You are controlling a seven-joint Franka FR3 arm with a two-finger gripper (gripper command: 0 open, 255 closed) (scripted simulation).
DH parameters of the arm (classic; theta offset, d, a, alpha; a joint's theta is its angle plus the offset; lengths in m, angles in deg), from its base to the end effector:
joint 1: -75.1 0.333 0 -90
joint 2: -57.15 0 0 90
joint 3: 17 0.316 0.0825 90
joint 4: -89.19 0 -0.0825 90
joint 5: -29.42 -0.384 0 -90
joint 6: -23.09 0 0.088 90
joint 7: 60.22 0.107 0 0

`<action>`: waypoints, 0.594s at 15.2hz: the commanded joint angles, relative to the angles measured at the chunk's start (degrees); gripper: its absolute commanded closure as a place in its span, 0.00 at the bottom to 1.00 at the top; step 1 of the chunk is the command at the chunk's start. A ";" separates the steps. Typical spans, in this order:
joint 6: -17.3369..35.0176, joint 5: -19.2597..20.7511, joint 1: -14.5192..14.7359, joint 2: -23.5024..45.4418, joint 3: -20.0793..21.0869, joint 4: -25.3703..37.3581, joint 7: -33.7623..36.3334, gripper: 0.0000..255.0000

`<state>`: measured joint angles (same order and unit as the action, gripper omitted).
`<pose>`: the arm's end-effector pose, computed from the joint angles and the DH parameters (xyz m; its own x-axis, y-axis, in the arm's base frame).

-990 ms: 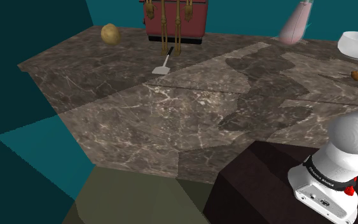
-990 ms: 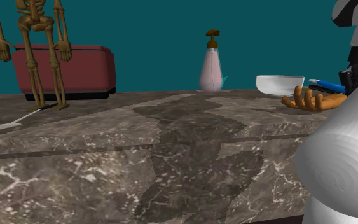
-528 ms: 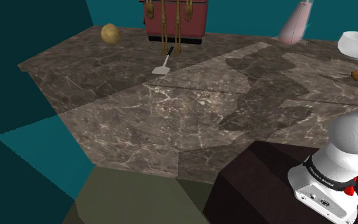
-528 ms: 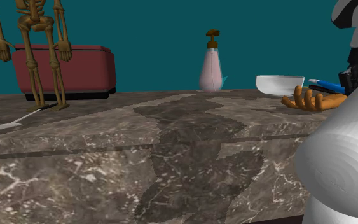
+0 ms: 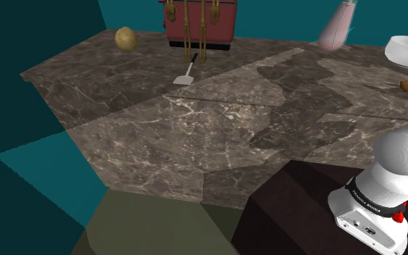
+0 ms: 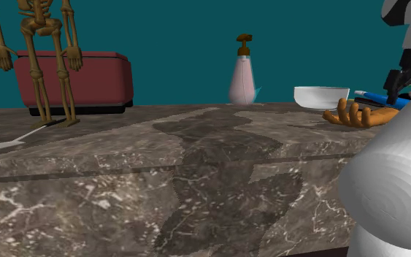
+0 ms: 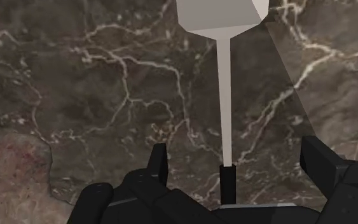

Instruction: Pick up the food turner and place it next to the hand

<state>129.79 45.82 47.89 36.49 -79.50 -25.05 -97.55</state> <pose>-0.0695 -0.5152 0.5255 0.6826 -0.7277 0.0670 -0.7294 -0.6841 0.0002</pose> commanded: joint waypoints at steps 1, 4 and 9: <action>-3.47 0.11 -0.44 -0.62 1.13 2.89 -0.14 0.00; -4.96 -0.01 -0.48 -0.66 1.54 4.31 -0.20 0.00; -4.96 -0.01 -0.47 -0.65 1.53 4.32 -0.21 0.00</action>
<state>124.84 45.81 47.41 35.84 -77.97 -20.75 -97.76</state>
